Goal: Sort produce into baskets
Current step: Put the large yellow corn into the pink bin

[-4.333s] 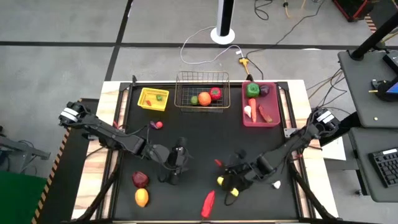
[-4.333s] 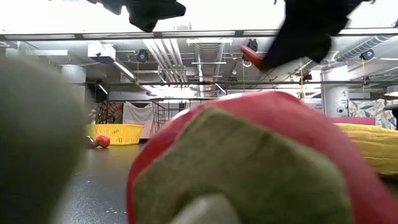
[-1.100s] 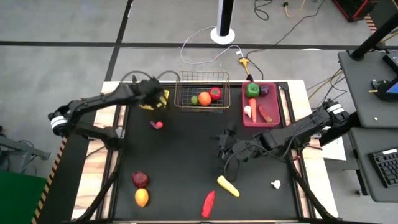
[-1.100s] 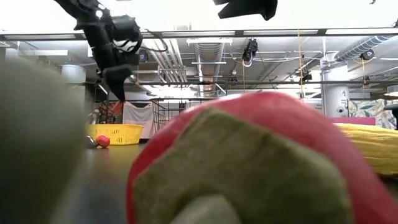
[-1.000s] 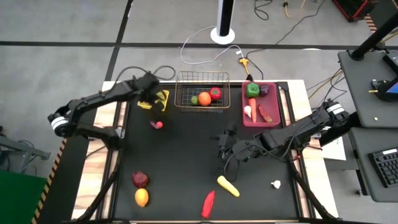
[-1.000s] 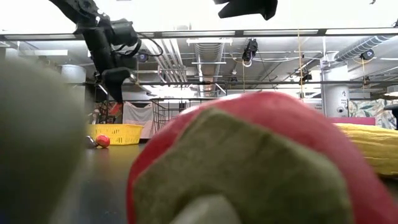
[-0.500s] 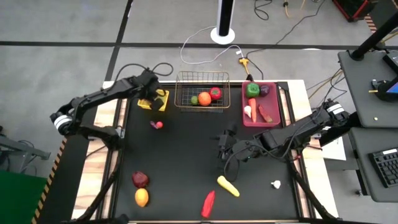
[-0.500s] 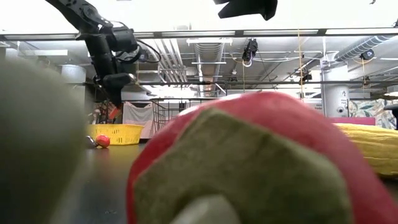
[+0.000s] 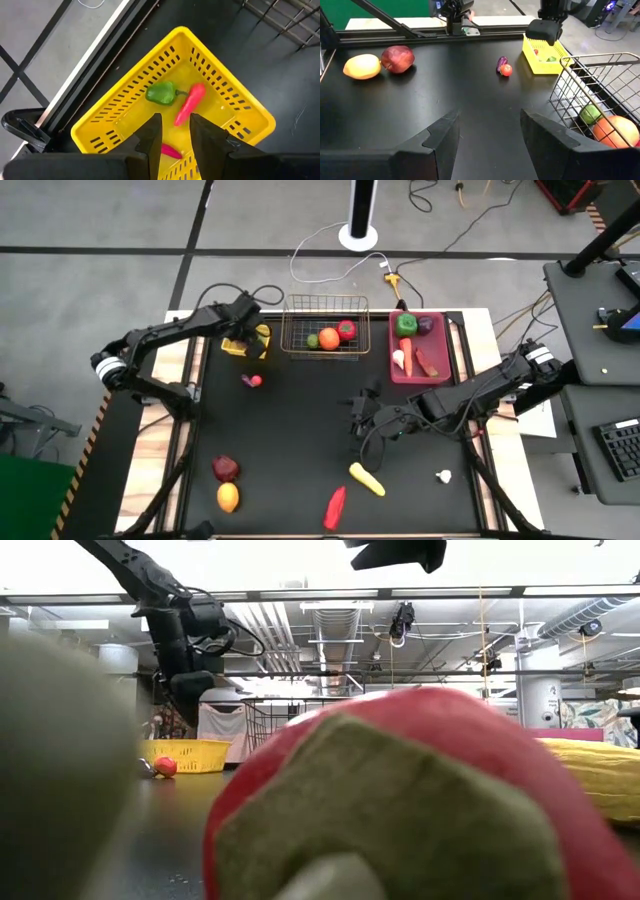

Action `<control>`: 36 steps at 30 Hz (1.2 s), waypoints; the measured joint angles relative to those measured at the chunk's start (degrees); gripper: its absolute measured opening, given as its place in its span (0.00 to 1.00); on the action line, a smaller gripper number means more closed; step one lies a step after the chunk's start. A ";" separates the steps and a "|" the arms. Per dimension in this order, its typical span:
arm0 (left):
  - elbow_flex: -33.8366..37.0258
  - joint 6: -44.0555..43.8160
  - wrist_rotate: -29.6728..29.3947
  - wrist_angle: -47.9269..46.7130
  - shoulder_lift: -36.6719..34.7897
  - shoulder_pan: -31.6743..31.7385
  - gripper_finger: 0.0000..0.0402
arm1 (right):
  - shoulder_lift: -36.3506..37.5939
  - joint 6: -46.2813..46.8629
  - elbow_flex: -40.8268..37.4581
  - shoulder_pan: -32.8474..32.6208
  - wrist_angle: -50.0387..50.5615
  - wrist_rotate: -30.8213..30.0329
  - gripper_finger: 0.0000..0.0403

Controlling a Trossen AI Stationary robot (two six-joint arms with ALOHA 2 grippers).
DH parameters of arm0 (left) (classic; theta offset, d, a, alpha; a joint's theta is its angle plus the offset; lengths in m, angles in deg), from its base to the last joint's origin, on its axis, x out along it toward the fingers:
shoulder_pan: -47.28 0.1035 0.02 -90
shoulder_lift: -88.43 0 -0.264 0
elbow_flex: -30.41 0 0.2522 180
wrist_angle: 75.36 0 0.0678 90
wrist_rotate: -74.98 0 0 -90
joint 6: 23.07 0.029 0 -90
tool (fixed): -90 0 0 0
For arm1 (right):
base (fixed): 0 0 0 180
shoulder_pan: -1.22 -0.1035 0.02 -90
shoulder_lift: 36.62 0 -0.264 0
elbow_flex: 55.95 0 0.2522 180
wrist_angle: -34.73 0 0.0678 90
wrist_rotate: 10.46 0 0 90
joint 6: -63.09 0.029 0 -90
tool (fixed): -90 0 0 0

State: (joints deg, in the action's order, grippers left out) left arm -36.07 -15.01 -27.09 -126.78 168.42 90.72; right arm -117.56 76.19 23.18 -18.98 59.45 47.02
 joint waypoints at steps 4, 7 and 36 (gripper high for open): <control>0.04 -2.25 0.02 0.10 -1.52 -0.21 0.22 | 0.00 0.30 0.00 0.00 0.28 0.02 0.49; 0.04 -6.34 0.04 -0.85 -3.18 -1.06 0.22 | 0.00 2.35 0.00 0.04 1.17 0.02 0.49; 0.04 -24.12 -14.10 11.98 -15.95 -56.91 0.22 | -0.58 30.79 8.34 0.11 34.98 12.24 0.54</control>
State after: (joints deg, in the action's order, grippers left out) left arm -36.03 -39.13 -41.20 -114.80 152.47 33.81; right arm -118.15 106.99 31.52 -18.87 94.43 59.27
